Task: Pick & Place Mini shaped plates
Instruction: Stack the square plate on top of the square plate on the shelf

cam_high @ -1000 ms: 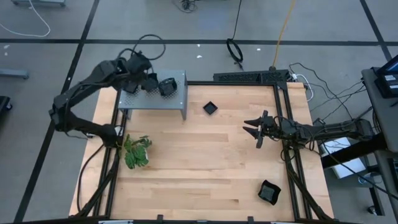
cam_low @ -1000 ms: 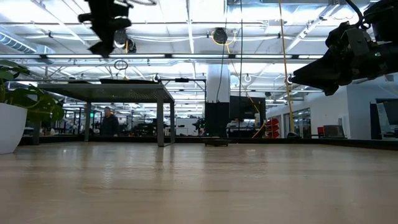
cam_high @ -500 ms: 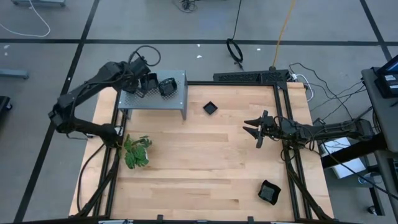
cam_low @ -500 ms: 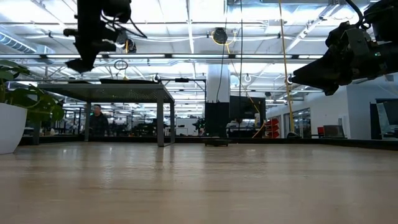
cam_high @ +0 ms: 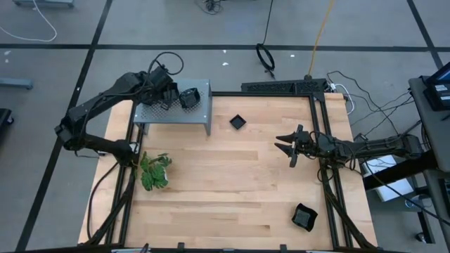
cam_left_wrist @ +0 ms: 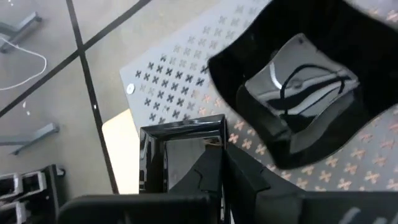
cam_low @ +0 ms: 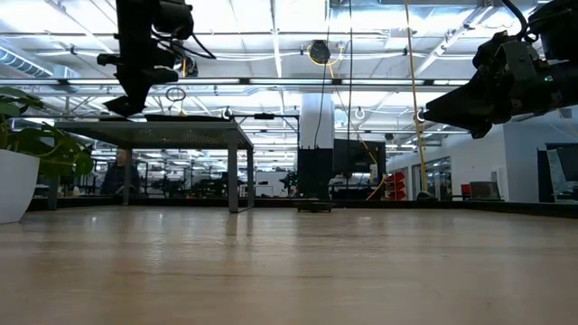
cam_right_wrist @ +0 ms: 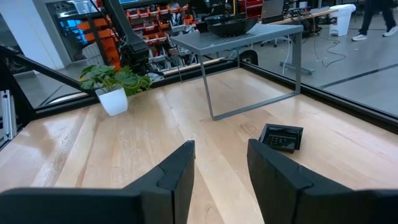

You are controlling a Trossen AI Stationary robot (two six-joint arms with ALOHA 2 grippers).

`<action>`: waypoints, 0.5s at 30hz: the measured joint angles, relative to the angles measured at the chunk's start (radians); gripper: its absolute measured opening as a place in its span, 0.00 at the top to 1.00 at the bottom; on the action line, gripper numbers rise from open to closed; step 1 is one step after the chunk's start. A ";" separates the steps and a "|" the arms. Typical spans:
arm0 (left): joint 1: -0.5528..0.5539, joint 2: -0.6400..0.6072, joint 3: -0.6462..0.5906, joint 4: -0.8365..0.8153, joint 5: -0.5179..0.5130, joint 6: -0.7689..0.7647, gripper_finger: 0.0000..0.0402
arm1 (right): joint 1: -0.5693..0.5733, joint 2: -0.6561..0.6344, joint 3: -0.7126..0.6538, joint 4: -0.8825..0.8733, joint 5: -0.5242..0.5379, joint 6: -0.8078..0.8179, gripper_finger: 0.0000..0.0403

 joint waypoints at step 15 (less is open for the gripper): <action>0.043 0.035 0.000 -0.002 -0.019 0.076 0.95 | 0.000 0.000 0.000 0.000 0.000 0.000 0.67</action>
